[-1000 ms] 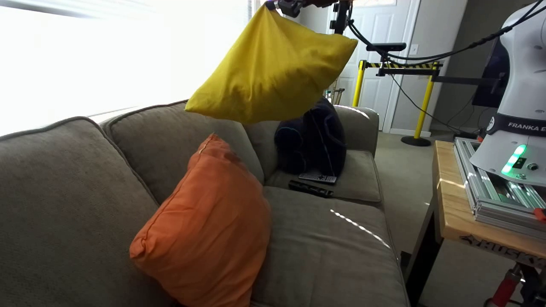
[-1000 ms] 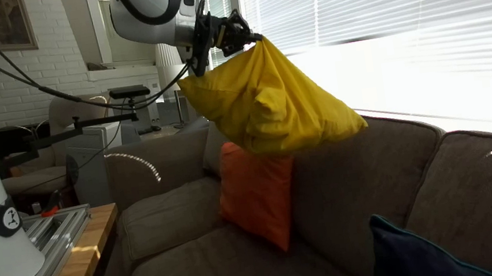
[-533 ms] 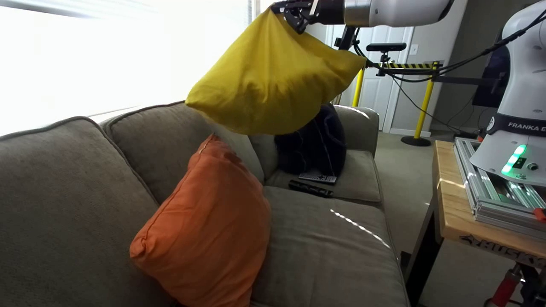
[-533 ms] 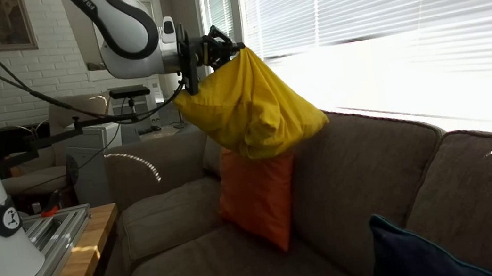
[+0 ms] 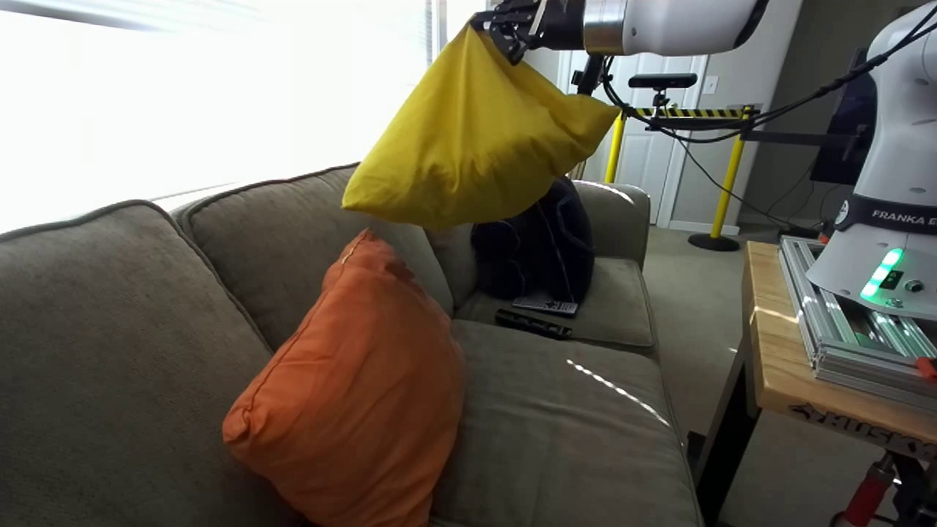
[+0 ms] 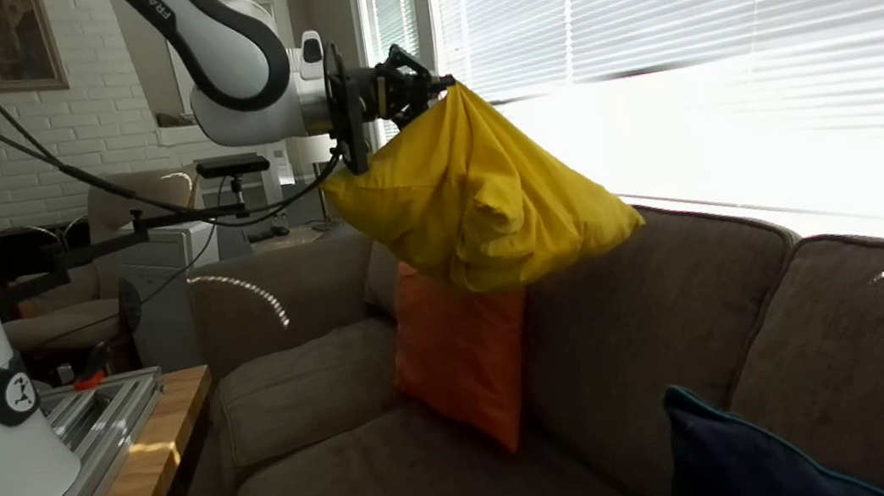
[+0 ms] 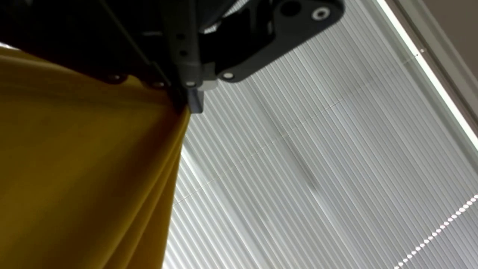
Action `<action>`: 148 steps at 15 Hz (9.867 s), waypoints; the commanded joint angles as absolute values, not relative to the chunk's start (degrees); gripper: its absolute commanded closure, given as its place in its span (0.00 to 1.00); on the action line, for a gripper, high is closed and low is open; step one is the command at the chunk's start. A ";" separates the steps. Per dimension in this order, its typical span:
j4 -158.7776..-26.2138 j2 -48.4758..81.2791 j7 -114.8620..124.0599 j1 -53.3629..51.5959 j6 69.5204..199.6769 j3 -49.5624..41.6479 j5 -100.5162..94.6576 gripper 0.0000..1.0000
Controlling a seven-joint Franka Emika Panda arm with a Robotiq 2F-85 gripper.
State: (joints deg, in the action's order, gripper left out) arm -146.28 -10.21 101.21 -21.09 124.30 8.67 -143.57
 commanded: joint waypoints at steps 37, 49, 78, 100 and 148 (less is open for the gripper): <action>-137.94 27.08 101.80 -36.05 73.16 -4.38 -143.63 1.00; -137.64 33.49 102.14 -36.21 73.52 -7.65 -143.65 1.00; -141.98 38.69 97.35 -35.59 86.24 -10.21 -142.92 1.00; -143.42 22.22 93.86 -9.80 101.52 14.67 -141.08 0.00; -134.50 26.07 83.36 -5.83 148.35 8.61 -83.22 0.00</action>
State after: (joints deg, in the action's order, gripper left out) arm -134.50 26.18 83.64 -5.11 148.11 9.30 -83.68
